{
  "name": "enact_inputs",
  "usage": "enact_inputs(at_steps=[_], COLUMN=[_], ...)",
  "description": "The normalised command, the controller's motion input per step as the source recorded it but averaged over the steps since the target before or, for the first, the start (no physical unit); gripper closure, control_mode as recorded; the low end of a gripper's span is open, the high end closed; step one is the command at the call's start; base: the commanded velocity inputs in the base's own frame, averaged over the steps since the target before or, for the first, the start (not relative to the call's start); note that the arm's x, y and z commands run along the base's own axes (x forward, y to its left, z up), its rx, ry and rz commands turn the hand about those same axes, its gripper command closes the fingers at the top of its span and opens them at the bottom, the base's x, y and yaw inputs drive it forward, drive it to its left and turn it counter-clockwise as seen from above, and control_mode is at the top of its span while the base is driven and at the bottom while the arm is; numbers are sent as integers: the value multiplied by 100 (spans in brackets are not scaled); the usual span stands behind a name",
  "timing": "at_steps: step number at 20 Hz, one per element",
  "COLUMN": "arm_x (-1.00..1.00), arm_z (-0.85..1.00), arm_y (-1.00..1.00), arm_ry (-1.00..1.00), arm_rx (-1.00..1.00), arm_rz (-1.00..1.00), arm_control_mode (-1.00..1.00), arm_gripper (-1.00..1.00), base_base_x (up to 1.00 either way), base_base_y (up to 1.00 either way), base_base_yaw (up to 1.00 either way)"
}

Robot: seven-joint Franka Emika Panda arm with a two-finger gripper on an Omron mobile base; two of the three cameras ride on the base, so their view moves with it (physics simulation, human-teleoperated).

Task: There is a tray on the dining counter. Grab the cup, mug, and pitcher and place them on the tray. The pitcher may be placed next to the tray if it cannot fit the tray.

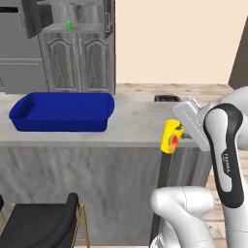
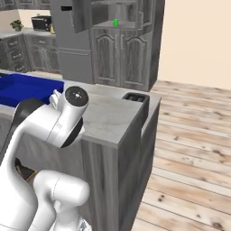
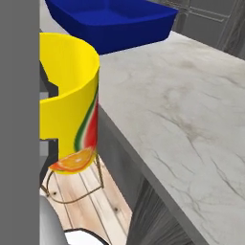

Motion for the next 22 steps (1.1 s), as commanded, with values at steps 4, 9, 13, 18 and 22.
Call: enact_inputs(at_steps=[4, 9, 13, 18, 22], arm_x=[0, 0, 0, 12, 10], arm_z=[0, 0, 0, 37, 52], arm_y=[0, 0, 0, 39, 46], arm_ry=[0, 0, 0, 0, 0], arm_rx=[0, 0, 0, -2, 0], arm_rz=[0, 0, 0, 0, 0], arm_control_mode=[100, 100, 100, -100, -100], arm_gripper=[100, 100, 100, 100, 100], base_base_x=[43, 12, 7, 1, 0], base_base_y=[0, 0, 1, 6, 0], base_base_yaw=[24, 13, 0, 0, 0])
